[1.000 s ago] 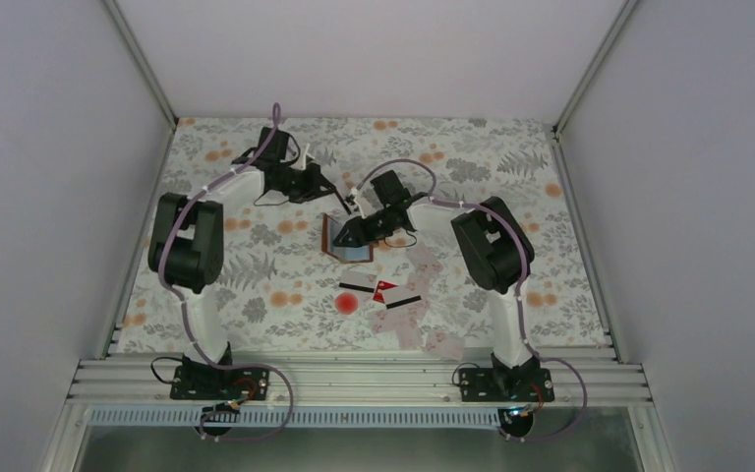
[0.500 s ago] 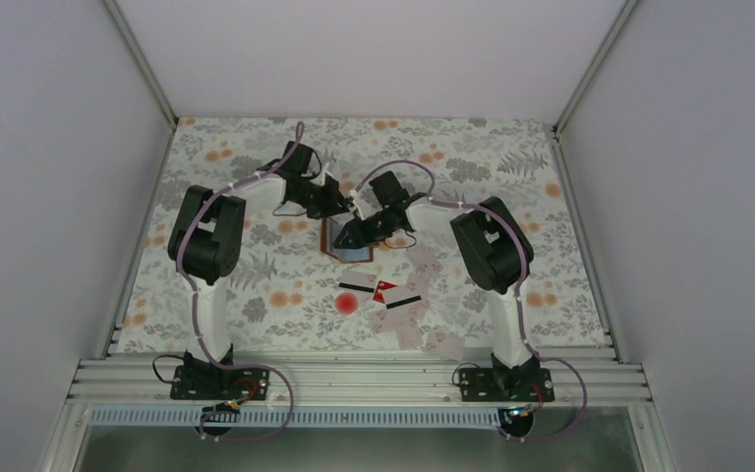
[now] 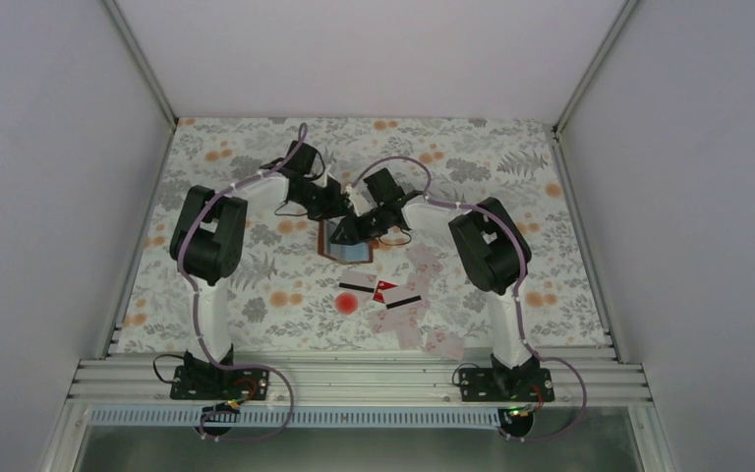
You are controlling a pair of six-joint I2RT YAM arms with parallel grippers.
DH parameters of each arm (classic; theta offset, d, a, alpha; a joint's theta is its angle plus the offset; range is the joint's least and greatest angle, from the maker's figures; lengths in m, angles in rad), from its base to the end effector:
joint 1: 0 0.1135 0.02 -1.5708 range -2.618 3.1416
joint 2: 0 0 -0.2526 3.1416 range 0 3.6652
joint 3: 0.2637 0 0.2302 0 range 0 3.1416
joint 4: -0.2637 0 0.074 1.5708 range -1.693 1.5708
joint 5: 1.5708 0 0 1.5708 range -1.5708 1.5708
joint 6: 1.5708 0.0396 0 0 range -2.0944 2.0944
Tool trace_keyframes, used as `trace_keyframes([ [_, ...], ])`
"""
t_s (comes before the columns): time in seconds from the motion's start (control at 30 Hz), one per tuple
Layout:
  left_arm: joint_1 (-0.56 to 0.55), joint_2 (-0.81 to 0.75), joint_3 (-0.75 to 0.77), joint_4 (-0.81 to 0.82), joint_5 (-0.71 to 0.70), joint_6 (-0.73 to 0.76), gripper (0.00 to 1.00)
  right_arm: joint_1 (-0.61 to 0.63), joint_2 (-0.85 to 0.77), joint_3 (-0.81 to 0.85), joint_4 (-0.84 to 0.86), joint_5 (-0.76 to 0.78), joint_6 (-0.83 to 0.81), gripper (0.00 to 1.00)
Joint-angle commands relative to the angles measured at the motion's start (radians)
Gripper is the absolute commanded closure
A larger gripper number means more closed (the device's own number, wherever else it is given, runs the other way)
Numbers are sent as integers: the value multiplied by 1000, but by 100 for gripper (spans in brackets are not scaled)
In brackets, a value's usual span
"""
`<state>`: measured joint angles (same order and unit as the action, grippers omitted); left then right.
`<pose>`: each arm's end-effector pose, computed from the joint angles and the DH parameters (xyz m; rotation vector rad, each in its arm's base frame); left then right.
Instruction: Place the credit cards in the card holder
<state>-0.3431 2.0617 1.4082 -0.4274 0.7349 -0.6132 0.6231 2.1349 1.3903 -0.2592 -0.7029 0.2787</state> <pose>0.3684 -0.1598 0.1576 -0.1090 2.7838 -1.2667 0.3222 0.2630 0.1326 -0.7403 2.5880 1.2231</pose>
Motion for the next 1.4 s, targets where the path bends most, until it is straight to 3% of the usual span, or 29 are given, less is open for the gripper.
trace_keyframes([
  [0.0, -16, -11, 63, -52, 29, 27, 98, 40, 53, 26, -26, 100, 30, 62],
  [0.1, -17, -17, 69, -59, 27, 26, 98, 48, 52, 21, -26, 139, 49, 61],
  [0.27, -18, -2, 185, -204, -40, 91, 98, 67, 50, 22, -49, 202, 54, 61],
  [0.43, -33, -39, 35, -19, 97, -46, 98, 95, 57, 24, -46, 234, 68, 60],
  [1.37, -26, -23, -229, 185, 105, 107, 97, 95, -55, 53, -101, 244, 36, 57],
])
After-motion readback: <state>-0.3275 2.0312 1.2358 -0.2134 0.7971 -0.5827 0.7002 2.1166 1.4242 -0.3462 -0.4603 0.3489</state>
